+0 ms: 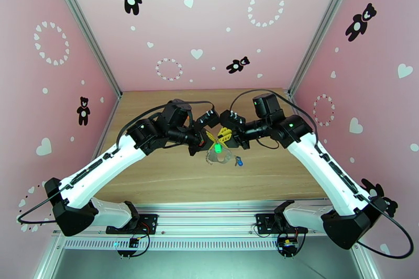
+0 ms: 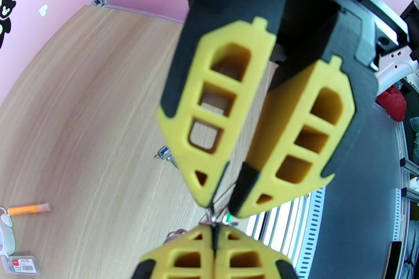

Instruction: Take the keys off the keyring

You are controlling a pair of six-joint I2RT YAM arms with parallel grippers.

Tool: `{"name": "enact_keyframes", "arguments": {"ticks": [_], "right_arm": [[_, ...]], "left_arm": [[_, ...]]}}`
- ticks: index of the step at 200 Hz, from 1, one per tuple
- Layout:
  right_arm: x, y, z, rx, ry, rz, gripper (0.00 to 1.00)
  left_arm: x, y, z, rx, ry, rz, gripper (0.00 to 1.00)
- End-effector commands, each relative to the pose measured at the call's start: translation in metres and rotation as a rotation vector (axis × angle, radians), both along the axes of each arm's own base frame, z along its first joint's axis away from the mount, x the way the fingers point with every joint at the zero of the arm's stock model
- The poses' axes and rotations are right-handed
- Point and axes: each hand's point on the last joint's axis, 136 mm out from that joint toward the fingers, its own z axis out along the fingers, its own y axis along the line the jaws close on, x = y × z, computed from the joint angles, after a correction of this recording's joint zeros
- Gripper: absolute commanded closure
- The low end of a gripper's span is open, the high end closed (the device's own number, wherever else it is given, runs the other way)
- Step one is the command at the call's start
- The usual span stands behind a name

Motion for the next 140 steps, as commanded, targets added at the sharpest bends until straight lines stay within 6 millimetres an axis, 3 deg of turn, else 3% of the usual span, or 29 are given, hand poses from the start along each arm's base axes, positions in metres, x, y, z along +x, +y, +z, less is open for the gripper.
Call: {"name": "enact_keyframes", "arguments": {"ticks": [1,29,75,140], "right_arm": [[0.005,-0.005,-0.003,0.021,0.041,-0.033,0.81],[0.003,-0.01,0.013,0.09,0.014,-0.044,0.74],[0.001,-0.005,0.015,0.11,0.061,-0.001,0.74],[0.0,-0.002,0.009,0.106,0.102,0.034,0.92]], "left_arm": [[-0.001,-0.004,0.029,-0.09,-0.094,-0.023,1.0],[-0.001,-0.002,0.029,-0.096,-0.106,-0.021,1.0],[-0.002,-0.005,0.033,-0.103,-0.104,-0.038,1.0],[-0.002,-0.009,0.038,-0.098,-0.092,-0.05,1.0]]}}
